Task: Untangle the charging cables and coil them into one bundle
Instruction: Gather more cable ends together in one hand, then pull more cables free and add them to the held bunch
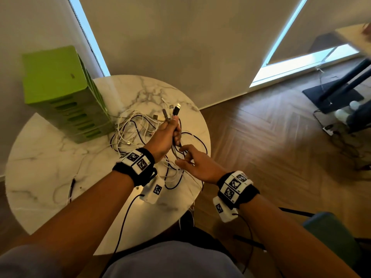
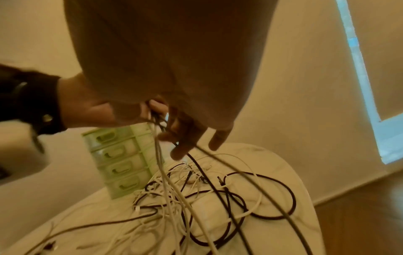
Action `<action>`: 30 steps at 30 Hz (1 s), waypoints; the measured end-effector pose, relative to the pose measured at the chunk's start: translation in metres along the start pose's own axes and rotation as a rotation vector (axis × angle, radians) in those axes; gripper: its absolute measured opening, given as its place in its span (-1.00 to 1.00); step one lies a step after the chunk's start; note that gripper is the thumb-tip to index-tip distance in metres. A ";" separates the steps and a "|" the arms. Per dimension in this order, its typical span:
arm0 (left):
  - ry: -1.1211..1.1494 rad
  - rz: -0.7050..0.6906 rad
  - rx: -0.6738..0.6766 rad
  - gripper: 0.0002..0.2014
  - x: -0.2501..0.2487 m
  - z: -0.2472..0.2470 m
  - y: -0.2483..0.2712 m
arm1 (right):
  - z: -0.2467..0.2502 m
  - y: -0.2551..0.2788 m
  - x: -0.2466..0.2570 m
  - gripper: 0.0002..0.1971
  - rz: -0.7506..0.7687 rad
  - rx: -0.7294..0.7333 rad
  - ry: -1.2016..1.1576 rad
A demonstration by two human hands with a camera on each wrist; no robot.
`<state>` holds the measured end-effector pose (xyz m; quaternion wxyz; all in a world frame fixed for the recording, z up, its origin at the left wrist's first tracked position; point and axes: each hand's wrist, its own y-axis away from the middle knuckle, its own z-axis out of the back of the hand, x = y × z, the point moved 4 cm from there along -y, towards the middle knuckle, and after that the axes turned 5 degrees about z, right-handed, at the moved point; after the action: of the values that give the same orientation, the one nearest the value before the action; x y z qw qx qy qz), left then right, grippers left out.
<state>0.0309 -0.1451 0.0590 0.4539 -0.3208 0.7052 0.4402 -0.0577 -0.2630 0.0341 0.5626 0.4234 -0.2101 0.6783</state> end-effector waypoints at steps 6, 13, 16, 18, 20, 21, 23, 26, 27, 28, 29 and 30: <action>-0.147 -0.035 -0.251 -0.58 -0.002 0.032 -0.008 | 0.032 0.017 -0.013 -0.66 0.137 -0.389 -0.031; 0.146 0.011 -0.033 -0.59 -0.018 0.026 0.003 | 0.031 0.032 -0.111 -0.59 -0.437 0.127 0.161; 0.160 0.093 0.184 -0.56 -0.026 0.012 0.014 | 0.025 0.002 -0.071 -0.26 -0.224 -0.030 0.092; 0.098 0.107 0.264 -0.57 -0.031 0.006 0.022 | 0.014 -0.020 -0.024 -0.29 -0.022 0.024 -0.007; 0.036 0.100 0.322 -0.58 -0.041 0.006 0.028 | -0.001 -0.032 0.013 -0.51 -0.039 0.191 -0.118; 0.006 0.101 0.350 -0.58 -0.047 0.008 0.031 | -0.009 -0.034 0.024 -0.70 -0.072 0.287 -0.140; -0.045 0.126 0.384 -0.61 -0.061 0.020 0.035 | -0.016 -0.036 0.035 -0.64 -0.155 0.448 -0.238; -0.056 0.170 0.386 -0.65 -0.075 0.047 0.039 | -0.004 -0.045 0.035 -0.55 -0.249 0.437 -0.343; -0.030 0.165 0.348 -0.66 -0.079 0.056 0.039 | 0.006 -0.050 0.035 -0.56 -0.208 0.370 -0.277; 0.020 0.148 0.302 -0.68 -0.082 0.066 0.039 | 0.015 -0.058 0.034 -0.60 -0.140 0.305 -0.141; 0.069 0.112 0.255 -0.70 -0.085 0.074 0.037 | 0.023 -0.063 0.037 -0.66 -0.054 0.235 0.052; 0.127 0.062 0.216 -0.73 -0.087 0.083 0.034 | 0.025 -0.068 0.040 -0.70 0.035 0.169 0.234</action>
<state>0.0652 -0.0512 0.1340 0.4265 -0.2752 0.7854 0.3542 0.0149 -0.2400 0.0674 0.5336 0.3835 -0.0924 0.7481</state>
